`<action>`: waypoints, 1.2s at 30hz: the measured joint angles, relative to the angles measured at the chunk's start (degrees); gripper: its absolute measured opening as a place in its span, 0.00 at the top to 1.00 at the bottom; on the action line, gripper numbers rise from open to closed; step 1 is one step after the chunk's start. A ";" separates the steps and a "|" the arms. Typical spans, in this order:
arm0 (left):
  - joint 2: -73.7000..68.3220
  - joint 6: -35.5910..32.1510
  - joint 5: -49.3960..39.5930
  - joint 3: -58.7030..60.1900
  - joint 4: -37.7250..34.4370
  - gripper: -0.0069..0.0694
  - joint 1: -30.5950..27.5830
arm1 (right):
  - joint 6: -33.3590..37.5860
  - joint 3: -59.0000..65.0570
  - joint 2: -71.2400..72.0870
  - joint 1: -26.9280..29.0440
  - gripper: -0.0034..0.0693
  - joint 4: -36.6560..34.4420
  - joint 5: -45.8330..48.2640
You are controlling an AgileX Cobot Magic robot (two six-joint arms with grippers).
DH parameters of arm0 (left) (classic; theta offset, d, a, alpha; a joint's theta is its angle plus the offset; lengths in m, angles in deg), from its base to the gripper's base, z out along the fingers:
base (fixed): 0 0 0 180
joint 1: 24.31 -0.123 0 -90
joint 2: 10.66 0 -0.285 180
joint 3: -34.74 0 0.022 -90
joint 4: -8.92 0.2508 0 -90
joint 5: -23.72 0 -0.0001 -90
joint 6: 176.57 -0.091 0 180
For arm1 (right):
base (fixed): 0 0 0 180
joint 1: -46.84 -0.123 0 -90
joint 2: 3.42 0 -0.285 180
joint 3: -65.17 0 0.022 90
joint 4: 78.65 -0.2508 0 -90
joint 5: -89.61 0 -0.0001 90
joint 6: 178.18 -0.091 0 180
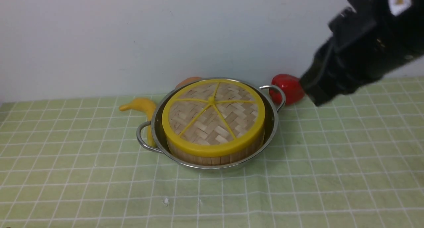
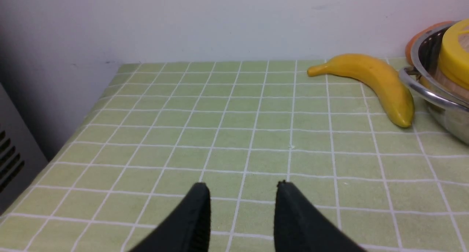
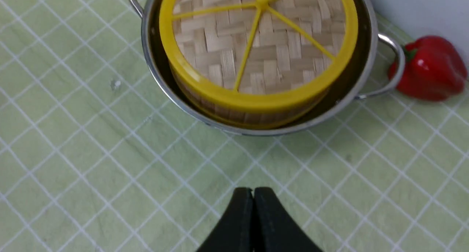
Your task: Place the steamer in the pot on the green tablecloth, and put the lid on the steamer.
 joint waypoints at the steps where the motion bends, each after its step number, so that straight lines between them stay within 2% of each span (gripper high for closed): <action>1: 0.00 0.00 0.00 0.00 0.00 0.59 0.00 | -0.86 3.40 3.58 0.41 0.94 0.13 -2.56; 2: 0.00 0.00 0.00 0.00 0.00 0.59 0.00 | -1.08 4.24 3.58 0.41 0.94 0.13 -3.13; 4: 0.00 0.00 0.00 0.00 0.00 0.59 0.00 | -3.73 15.61 13.76 2.64 0.93 0.34 -10.85; 8: 0.00 0.00 0.00 0.00 0.00 0.59 0.00 | -6.74 26.54 24.82 6.73 0.92 0.08 -19.59; 10: 0.00 0.00 0.00 0.00 0.00 0.59 0.00 | -8.01 35.62 34.76 11.29 0.91 -0.05 -26.29; 13: 0.00 0.00 0.00 0.00 0.00 0.59 0.00 | -8.33 42.50 42.68 14.85 0.90 1.25 -30.90; 18: 0.00 0.00 0.00 0.00 0.00 0.59 0.00 | -8.47 54.97 56.83 20.14 0.87 4.86 -33.10; 27: 0.00 0.00 0.00 0.00 0.00 0.59 0.00 | -8.47 66.89 71.18 21.63 0.85 5.22 -36.64; 31: 0.00 0.00 0.00 0.00 0.00 0.59 0.00 | -8.53 69.44 73.01 21.63 0.83 5.17 -40.68; 36: 0.00 0.00 0.00 0.00 0.00 0.59 0.00 | -9.75 72.56 73.08 21.63 0.81 4.55 -40.79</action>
